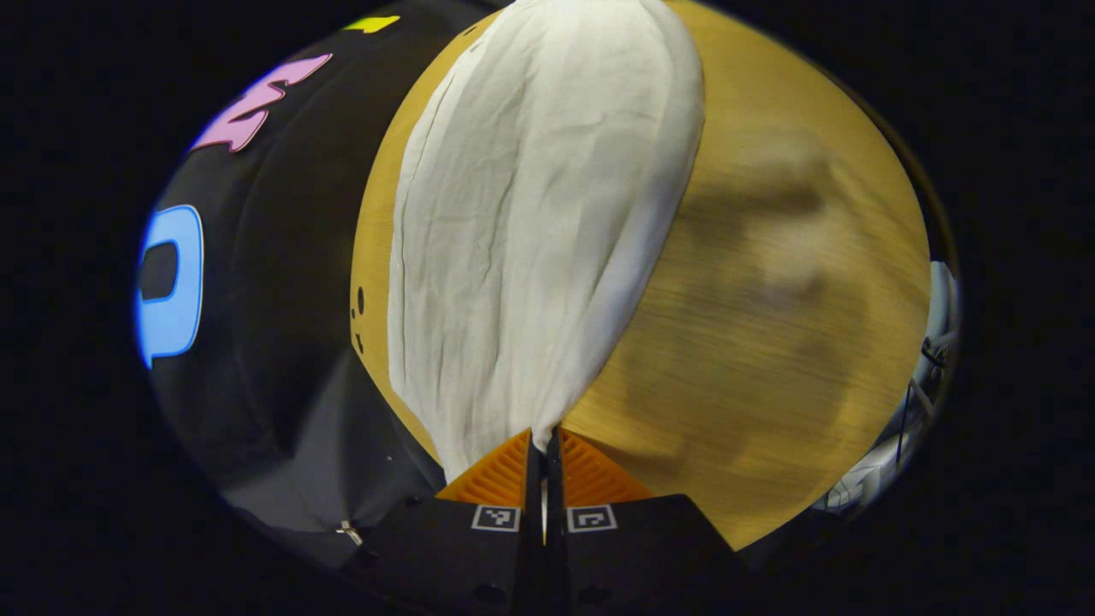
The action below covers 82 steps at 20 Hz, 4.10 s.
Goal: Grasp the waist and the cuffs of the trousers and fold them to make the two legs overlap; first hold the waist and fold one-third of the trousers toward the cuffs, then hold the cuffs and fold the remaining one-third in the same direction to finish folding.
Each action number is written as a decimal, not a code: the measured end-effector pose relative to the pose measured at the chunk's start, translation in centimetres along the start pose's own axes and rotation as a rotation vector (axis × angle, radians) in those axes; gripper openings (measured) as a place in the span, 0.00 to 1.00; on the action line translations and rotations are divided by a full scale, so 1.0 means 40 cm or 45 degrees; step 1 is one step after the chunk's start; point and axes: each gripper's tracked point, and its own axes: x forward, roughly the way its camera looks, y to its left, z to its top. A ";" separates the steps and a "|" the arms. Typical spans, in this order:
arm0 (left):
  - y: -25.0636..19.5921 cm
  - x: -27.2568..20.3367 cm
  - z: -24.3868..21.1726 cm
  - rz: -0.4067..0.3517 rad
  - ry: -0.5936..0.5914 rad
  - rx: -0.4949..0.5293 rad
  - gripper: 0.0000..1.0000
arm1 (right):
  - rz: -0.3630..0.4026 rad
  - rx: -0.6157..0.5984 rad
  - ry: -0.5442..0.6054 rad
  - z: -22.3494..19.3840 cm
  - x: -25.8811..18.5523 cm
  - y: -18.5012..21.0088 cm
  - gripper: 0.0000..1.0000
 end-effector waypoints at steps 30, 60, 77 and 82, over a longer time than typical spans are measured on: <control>0.424 0.160 0.170 0.001 0.020 -0.641 0.05 | -0.133 0.825 0.061 0.029 0.168 -0.532 0.05; 0.508 0.029 0.133 0.419 -0.034 -0.502 0.98 | -0.396 1.618 0.006 -0.086 -0.015 -0.572 0.98; 0.467 0.118 0.132 -0.145 -0.116 -0.314 0.97 | -0.094 2.576 -0.078 0.026 0.031 -0.280 0.99; 0.454 0.082 0.133 -0.080 -0.253 -1.020 0.97 | -0.055 2.857 -0.160 0.052 0.078 -0.293 0.99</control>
